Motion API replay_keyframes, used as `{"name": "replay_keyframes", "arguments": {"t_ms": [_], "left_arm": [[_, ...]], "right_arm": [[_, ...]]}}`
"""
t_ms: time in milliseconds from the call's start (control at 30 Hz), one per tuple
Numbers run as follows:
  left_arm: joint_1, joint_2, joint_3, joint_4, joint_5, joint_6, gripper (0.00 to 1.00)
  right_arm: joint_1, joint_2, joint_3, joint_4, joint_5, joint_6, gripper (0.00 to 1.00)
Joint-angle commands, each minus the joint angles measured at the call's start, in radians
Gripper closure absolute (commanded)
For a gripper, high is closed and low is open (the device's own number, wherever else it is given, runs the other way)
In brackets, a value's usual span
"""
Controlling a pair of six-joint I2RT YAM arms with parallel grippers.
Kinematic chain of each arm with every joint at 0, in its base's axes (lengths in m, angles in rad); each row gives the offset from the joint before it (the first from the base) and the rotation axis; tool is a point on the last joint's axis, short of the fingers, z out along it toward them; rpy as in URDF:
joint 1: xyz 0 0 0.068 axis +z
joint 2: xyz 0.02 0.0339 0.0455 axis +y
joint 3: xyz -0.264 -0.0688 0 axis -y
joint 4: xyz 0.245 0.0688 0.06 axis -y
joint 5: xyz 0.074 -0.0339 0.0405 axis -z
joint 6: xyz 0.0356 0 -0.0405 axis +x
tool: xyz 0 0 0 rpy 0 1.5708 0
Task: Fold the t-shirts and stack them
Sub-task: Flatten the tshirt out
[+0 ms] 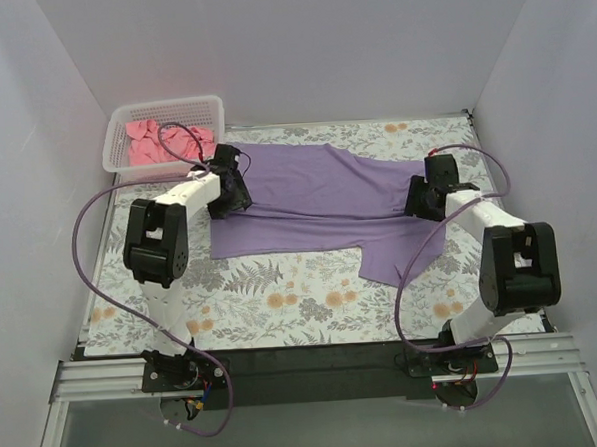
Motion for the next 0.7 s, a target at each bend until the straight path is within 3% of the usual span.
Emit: {"name": "replay_keyframes", "arguments": {"t_ms": [0,267,367,400,433,667], "left_arm": [[-0.003,-0.244,-0.065,-0.008,0.059,-0.036,0.36],[-0.037,-0.686,-0.376,0.050,0.041,-0.014,0.35],[-0.035,-0.838,-0.543,0.079,0.007,-0.016,0.35],[-0.035,-0.995,-0.706,0.117,-0.030,-0.026,0.35],[-0.035,-1.038,-0.767,0.134,-0.044,-0.039,0.35],[-0.035,-1.054,-0.777,0.166,0.011,-0.033,0.35]], "right_arm": [[0.063,-0.145,-0.036,-0.098,0.025,-0.052,0.36],[0.256,-0.301,-0.152,-0.300,0.137,-0.018,0.39],[0.322,-0.316,-0.169,-0.343,0.153,0.003,0.39],[0.374,-0.307,-0.192,-0.350,0.191,0.043,0.39],[0.396,-0.287,-0.198,-0.359,0.199,0.058,0.39],[0.424,-0.215,-0.197,-0.350,0.219,0.089,0.42]]}}
